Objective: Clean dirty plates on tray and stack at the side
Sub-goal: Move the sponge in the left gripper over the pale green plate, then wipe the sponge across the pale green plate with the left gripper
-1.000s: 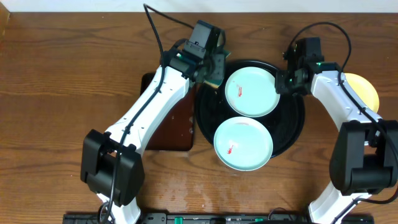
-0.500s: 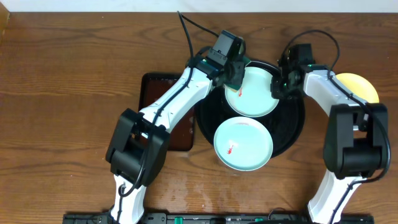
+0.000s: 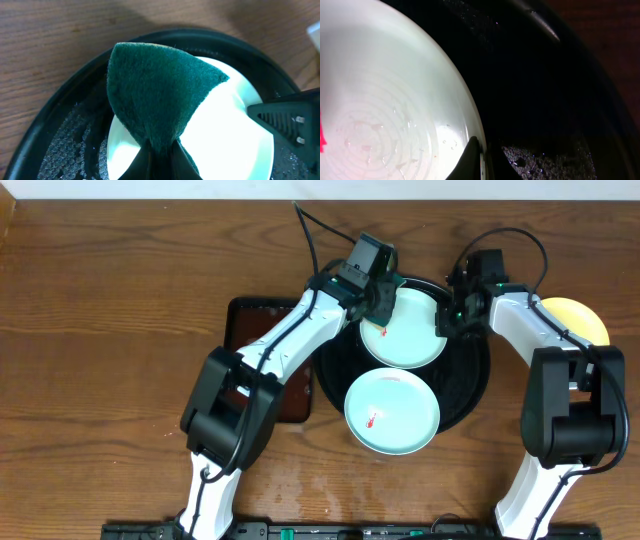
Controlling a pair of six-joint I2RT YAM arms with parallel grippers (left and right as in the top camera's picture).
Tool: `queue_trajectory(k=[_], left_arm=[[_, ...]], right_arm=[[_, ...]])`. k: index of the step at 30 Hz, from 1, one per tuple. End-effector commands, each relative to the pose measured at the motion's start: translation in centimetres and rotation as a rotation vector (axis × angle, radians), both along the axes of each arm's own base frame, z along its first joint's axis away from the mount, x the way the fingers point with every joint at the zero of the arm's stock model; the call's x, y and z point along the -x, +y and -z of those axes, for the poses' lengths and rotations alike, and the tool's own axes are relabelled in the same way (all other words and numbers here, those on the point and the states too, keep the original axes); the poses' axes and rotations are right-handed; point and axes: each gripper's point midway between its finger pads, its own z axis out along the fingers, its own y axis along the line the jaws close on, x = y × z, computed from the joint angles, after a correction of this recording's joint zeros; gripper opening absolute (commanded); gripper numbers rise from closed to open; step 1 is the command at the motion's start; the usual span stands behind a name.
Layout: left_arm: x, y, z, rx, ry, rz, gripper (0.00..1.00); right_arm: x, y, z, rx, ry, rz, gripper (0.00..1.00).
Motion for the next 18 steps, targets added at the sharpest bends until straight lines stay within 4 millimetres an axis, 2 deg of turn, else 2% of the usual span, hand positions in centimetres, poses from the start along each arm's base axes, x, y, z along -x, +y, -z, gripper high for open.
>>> queue_trajectory(k=[1,6,18], left_arm=[[-0.5,-0.2,-0.6,0.001,-0.024,-0.004,0.08],[-0.2,-0.4,0.5,-0.009,-0.004,-0.001,0.07],[-0.6,-0.4,6.3,-0.05,0.054,-0.038,0.07]], right_arm=[[0.3,0.7,0.3,-0.01,0.012,-0.023,0.02],[0.3,0.7,0.3,-0.009,0.014,-0.023,0.02],[0.3,0.7,0.3,-0.009,0.014,-0.023,0.01]])
